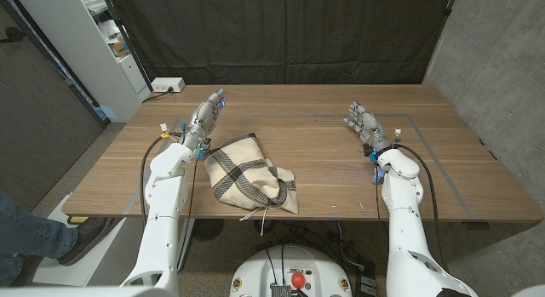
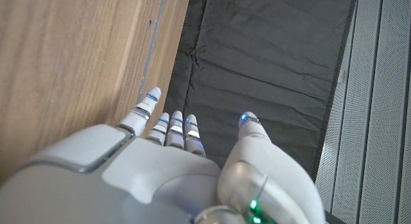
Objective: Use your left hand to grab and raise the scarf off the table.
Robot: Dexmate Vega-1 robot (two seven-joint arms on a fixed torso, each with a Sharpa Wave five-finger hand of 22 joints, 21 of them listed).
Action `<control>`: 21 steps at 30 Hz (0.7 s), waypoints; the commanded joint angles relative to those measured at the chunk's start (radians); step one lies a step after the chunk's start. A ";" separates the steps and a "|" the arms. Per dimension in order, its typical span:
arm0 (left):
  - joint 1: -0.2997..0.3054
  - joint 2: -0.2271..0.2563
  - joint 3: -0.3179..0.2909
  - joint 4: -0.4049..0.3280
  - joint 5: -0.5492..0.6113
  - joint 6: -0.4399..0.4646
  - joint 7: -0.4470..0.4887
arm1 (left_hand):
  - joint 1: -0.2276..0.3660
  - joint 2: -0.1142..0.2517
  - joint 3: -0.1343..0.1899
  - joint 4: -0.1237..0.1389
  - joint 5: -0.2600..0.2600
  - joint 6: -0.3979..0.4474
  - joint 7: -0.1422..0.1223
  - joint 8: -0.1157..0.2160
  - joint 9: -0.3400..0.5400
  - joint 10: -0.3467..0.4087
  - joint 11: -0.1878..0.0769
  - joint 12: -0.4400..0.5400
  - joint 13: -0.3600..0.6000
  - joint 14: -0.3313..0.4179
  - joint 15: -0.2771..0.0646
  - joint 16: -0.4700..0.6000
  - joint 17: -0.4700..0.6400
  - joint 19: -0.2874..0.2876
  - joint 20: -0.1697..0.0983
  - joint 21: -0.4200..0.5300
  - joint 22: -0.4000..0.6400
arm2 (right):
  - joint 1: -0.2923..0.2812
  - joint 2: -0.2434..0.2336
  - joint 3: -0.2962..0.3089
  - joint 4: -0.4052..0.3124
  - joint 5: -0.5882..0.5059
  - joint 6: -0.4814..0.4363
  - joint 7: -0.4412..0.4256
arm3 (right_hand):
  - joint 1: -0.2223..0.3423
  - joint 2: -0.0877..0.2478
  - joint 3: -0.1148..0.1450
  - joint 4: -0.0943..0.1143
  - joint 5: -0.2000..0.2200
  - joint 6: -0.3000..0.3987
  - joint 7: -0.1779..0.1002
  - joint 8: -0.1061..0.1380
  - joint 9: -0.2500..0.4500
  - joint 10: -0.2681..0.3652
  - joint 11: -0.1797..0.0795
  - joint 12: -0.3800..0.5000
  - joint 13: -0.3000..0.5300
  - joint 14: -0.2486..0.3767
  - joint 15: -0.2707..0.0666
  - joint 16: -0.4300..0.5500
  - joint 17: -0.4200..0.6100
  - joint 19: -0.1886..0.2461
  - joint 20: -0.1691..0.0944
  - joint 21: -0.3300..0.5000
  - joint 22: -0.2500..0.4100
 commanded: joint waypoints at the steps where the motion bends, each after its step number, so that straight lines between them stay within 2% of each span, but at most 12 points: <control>1: 0.020 -0.020 -0.037 0.008 -0.026 -0.081 -0.034 | 0.008 0.010 0.001 -0.005 0.002 0.011 0.004 0.005 0.004 0.007 -0.005 0.008 0.003 0.003 0.001 0.004 0.004 -0.001 0.005 0.007 0.006 | 0.012 0.003 0.014 0.001 -0.008 0.007 0.005 | 0.009 0.006 0.004 -0.004 0.009 0.003 -0.007 0.005 0.005 0.002 -0.001 0.003 0.002 -0.003 0.005 0.001 0.005 -0.005 -0.002 0.007 0.004; 11: 0.034 -0.020 -0.047 0.006 -0.020 -0.089 -0.041 | 0.010 0.011 0.002 -0.006 0.002 0.016 0.002 0.004 0.004 0.011 -0.006 0.009 0.003 0.009 -0.002 0.004 0.004 0.003 0.007 0.007 0.006 | 0.007 0.006 0.010 -0.012 0.002 0.023 0.020 | 0.008 0.006 0.002 -0.005 0.009 0.003 -0.008 0.005 0.005 0.002 -0.001 0.003 0.002 -0.002 0.005 0.001 0.005 -0.004 -0.002 0.008 0.004; 21: 0.076 -0.012 -0.053 -0.039 0.021 -0.129 -0.025 | 0.011 0.012 0.001 -0.008 0.002 0.016 0.001 0.003 0.004 0.012 -0.005 0.009 0.003 0.010 -0.002 0.003 0.004 0.003 0.009 0.007 0.006 | -0.007 0.009 0.006 -0.021 0.010 0.055 0.022 | 0.006 0.007 0.001 -0.005 0.009 0.004 -0.009 0.005 0.005 0.004 -0.001 0.004 0.002 -0.003 0.005 0.000 0.005 -0.004 -0.002 0.008 0.003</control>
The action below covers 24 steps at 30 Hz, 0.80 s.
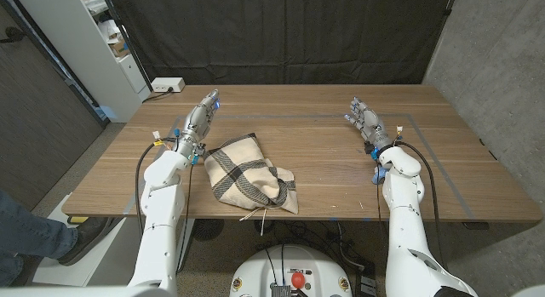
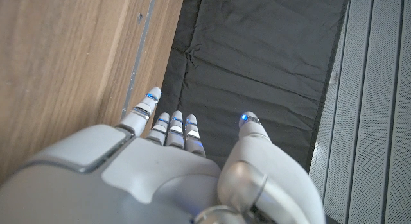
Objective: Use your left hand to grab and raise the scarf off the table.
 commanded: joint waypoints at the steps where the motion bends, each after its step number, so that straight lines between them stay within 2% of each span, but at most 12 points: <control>1: 0.040 0.003 -0.012 -0.039 0.038 -0.054 0.012 | 0.006 0.006 0.004 -0.005 0.002 0.009 0.000 0.003 0.004 0.007 0.000 0.009 0.003 0.005 0.005 0.003 0.004 -0.002 0.004 0.003 0.006 | -0.017 0.009 -0.003 -0.019 0.012 0.025 0.000 | 0.006 0.007 0.001 -0.005 0.009 0.004 -0.009 0.005 0.005 0.004 -0.001 0.004 0.002 -0.002 0.004 0.000 0.005 -0.004 -0.002 0.004 0.004; 24: 0.071 -0.006 -0.012 -0.039 0.001 -0.160 -0.031 | 0.008 0.006 0.003 -0.009 0.000 0.017 -0.001 0.003 0.004 0.016 0.000 0.009 0.003 0.016 0.004 0.003 0.005 0.003 0.009 0.003 0.005 | -0.037 0.011 -0.013 -0.042 0.030 0.046 -0.004 | 0.006 0.008 -0.002 -0.007 0.010 0.006 -0.008 0.006 0.005 0.005 -0.001 0.004 0.002 -0.002 0.005 0.000 0.005 -0.005 -0.002 0.005 0.003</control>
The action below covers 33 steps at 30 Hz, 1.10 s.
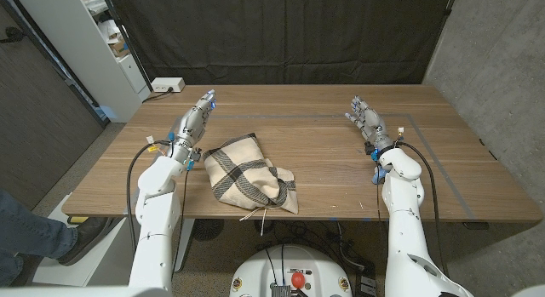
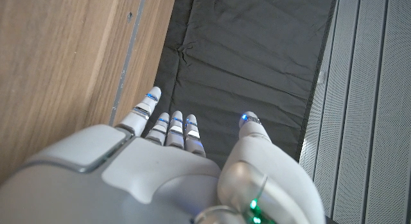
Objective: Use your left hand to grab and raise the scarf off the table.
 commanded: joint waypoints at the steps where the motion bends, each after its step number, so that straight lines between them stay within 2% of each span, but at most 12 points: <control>1: 0.029 -0.006 0.003 -0.015 -0.010 -0.061 -0.018 | 0.008 0.006 -0.001 -0.005 0.000 0.008 0.004 0.003 0.004 0.006 0.000 0.009 0.003 0.005 -0.001 0.003 0.005 -0.002 0.006 0.003 0.005 | -0.005 -0.002 -0.007 -0.004 0.007 0.012 -0.002 | 0.006 0.008 0.002 -0.003 0.010 0.006 -0.007 0.006 0.005 0.005 -0.002 0.004 0.002 -0.002 0.005 0.000 0.005 -0.005 -0.002 0.005 0.004; 11: 0.053 -0.008 0.005 -0.021 -0.010 -0.135 -0.027 | 0.009 0.006 -0.002 -0.006 0.000 0.015 0.004 0.004 0.004 0.012 -0.002 0.011 0.003 0.010 -0.002 0.003 0.005 0.000 0.008 0.003 0.005 | 0.000 0.003 -0.014 0.003 0.002 0.011 -0.012 | 0.005 0.008 0.001 -0.004 0.010 0.007 -0.008 0.006 0.005 0.004 -0.001 0.004 0.002 -0.001 0.005 0.000 0.005 -0.007 -0.002 0.005 0.004; 33: 0.083 -0.007 0.005 -0.032 -0.067 -0.212 -0.082 | 0.011 0.005 -0.003 -0.009 0.000 0.031 0.002 0.005 0.003 0.024 -0.001 0.012 0.003 0.022 -0.005 0.003 0.004 0.005 0.015 0.003 0.005 | -0.011 0.009 -0.022 -0.021 -0.002 0.000 -0.027 | 0.005 0.009 -0.001 -0.006 0.010 0.007 -0.008 0.006 0.005 0.006 -0.001 0.004 0.002 -0.001 0.006 -0.001 0.005 -0.007 -0.001 0.005 0.003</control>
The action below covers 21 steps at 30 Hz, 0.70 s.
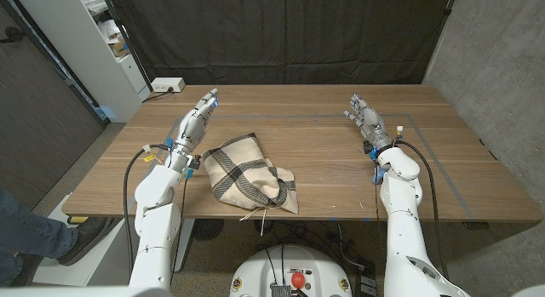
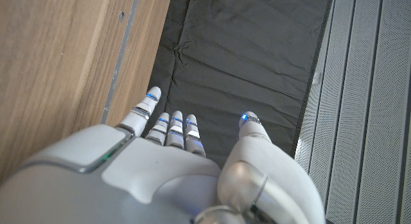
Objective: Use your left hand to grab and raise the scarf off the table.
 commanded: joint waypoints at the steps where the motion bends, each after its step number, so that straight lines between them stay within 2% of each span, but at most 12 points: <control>1: 0.021 -0.002 -0.002 -0.011 -0.038 -0.083 -0.037 | 0.007 0.001 0.001 -0.005 0.000 0.008 -0.001 0.005 0.003 0.002 0.002 0.005 0.003 0.009 -0.001 0.003 0.005 -0.003 0.006 0.003 0.005 | -0.005 0.003 -0.008 -0.010 -0.002 -0.002 -0.006 | 0.005 0.009 0.002 -0.003 0.011 0.002 -0.003 0.006 0.005 0.006 -0.001 0.004 0.003 -0.002 0.006 -0.002 0.005 -0.007 -0.001 0.006 0.004; 11: 0.023 -0.008 -0.002 -0.004 -0.058 -0.134 -0.049 | 0.008 0.001 0.001 -0.006 0.000 0.017 -0.001 0.007 0.003 0.007 0.000 0.006 0.003 0.015 -0.001 0.003 0.004 -0.002 0.009 0.003 0.005 | 0.010 0.006 -0.006 0.026 0.002 0.012 -0.011 | 0.005 0.009 0.002 -0.004 0.011 0.003 -0.003 0.007 0.005 0.006 -0.001 0.004 0.003 0.000 0.006 -0.002 0.005 -0.007 0.000 0.006 0.004; 21: 0.038 -0.015 0.003 -0.017 -0.014 -0.173 -0.024 | 0.010 0.002 0.000 -0.008 0.000 0.032 -0.004 0.009 0.003 0.019 -0.008 0.008 0.003 0.024 -0.007 0.004 0.004 0.000 0.010 0.003 0.005 | 0.020 0.003 0.000 0.044 0.004 0.027 -0.013 | 0.004 0.009 0.001 -0.005 0.011 0.004 -0.003 0.007 0.005 0.006 -0.001 0.004 0.003 0.000 0.007 -0.002 0.005 -0.008 0.000 0.006 0.004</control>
